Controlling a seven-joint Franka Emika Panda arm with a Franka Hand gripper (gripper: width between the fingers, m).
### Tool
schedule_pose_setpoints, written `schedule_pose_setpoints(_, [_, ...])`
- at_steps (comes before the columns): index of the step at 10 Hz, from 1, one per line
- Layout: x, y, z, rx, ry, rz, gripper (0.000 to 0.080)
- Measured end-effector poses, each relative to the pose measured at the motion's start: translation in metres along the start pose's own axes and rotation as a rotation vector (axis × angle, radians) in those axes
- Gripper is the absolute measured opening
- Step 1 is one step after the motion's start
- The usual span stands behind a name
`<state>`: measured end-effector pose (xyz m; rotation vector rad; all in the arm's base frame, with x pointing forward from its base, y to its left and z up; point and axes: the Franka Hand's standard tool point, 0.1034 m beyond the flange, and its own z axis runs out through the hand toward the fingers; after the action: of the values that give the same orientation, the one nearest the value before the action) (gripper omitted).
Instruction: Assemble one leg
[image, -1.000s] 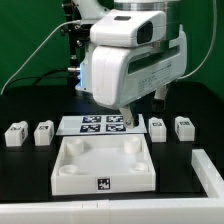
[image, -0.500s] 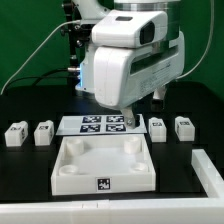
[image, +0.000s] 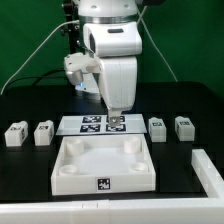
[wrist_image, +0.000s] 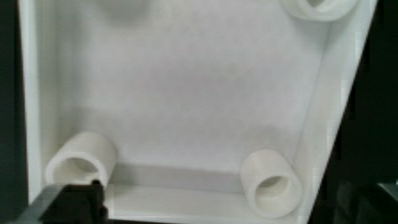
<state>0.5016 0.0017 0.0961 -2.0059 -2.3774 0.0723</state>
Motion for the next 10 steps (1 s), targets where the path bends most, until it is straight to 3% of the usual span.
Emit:
schedule_pose_setpoints(3, [0.000, -0.001, 0.002, 0.003, 0.001, 0.003, 0.0650])
schedule_pose_setpoints(5, [0.002, -0.035, 0.026, 0.075, 0.009, 0.162, 0.0650])
schedule_pose_setpoints(6, [0.005, -0.053, 0.039, 0.091, 0.014, 0.166, 0.0650])
schedule_pose_setpoints(7, [0.004, -0.063, 0.052, 0.086, 0.021, 0.169, 0.0650])
schedule_pose_setpoints(8, [0.003, -0.067, 0.067, 0.098, 0.029, 0.177, 0.0650])
schedule_pose_setpoints(10, [0.005, -0.065, 0.086, 0.100, 0.039, 0.184, 0.0650])
